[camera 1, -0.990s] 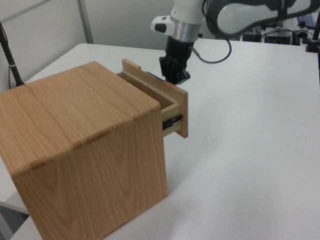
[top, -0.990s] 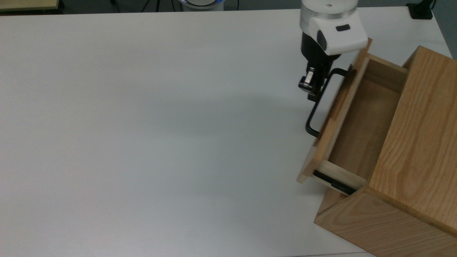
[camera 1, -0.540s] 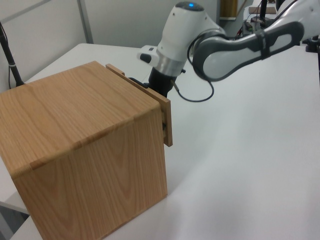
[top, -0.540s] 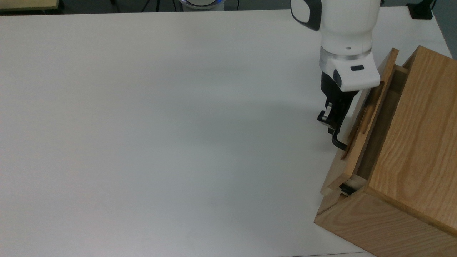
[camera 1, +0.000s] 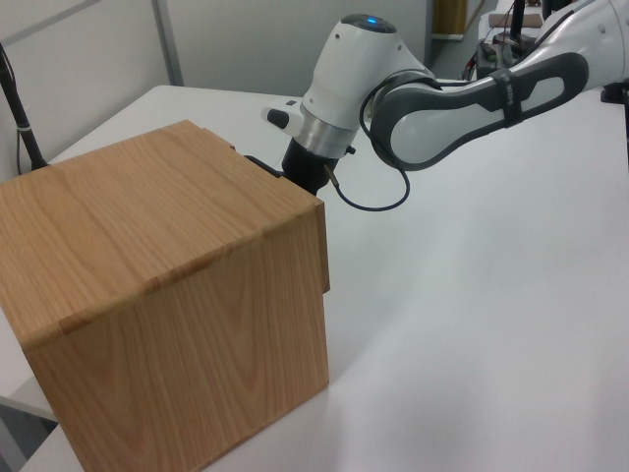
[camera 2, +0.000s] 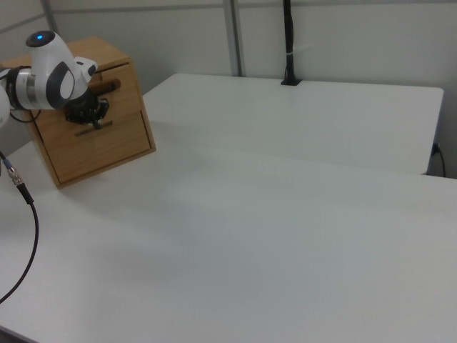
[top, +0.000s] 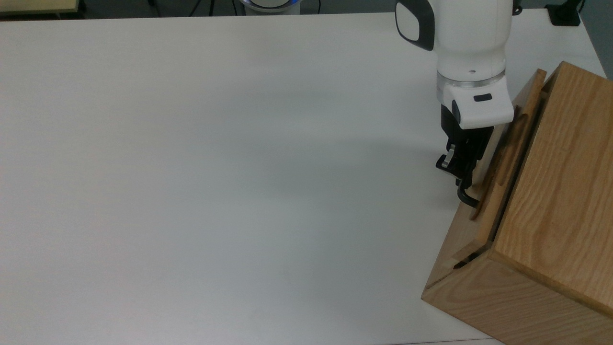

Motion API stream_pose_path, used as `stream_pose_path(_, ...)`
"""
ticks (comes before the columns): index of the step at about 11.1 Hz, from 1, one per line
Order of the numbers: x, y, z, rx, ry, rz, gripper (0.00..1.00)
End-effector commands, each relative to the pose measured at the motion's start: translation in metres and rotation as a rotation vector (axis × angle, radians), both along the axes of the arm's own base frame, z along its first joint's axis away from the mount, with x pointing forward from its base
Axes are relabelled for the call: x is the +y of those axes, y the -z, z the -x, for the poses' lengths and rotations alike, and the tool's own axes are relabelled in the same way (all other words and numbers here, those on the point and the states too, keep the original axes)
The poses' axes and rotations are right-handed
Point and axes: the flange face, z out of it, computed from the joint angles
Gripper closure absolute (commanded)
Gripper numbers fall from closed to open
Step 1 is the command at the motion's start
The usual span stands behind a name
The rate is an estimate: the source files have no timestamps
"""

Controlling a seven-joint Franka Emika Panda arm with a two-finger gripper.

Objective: Close the drawer by sliding it

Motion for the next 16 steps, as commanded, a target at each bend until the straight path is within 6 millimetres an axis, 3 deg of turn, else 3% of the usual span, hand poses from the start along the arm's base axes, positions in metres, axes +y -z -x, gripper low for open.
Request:
stream_pose_path(1, 0.009, -0.018, -0.004, -0.029, 0.075, -0.14, 1.0)
stream_pose_path(5, 0.016, -0.021, -0.003, -0.027, 0.09, -0.161, 1.0)
stream_pose_path(6, 0.013, -0.038, 0.002, -0.029, 0.087, -0.167, 1.0)
stream_pose_path(7, -0.002, -0.048, 0.008, 0.02, 0.097, -0.152, 1.0)
stream_pose_path(8, -0.031, -0.068, 0.013, 0.055, 0.113, -0.138, 1.0)
stream_pose_path(10, -0.08, -0.081, 0.034, 0.128, 0.094, -0.095, 1.0)
stream_pose_path(12, -0.146, -0.11, 0.057, 0.231, 0.135, -0.077, 0.97)
stream_pose_path(13, -0.172, -0.121, 0.078, 0.312, 0.149, -0.063, 0.73)
stream_pose_path(14, -0.209, -0.131, 0.096, 0.379, 0.181, -0.037, 0.57)
stream_pose_path(16, -0.272, -0.158, 0.127, 0.458, 0.278, -0.034, 0.36)
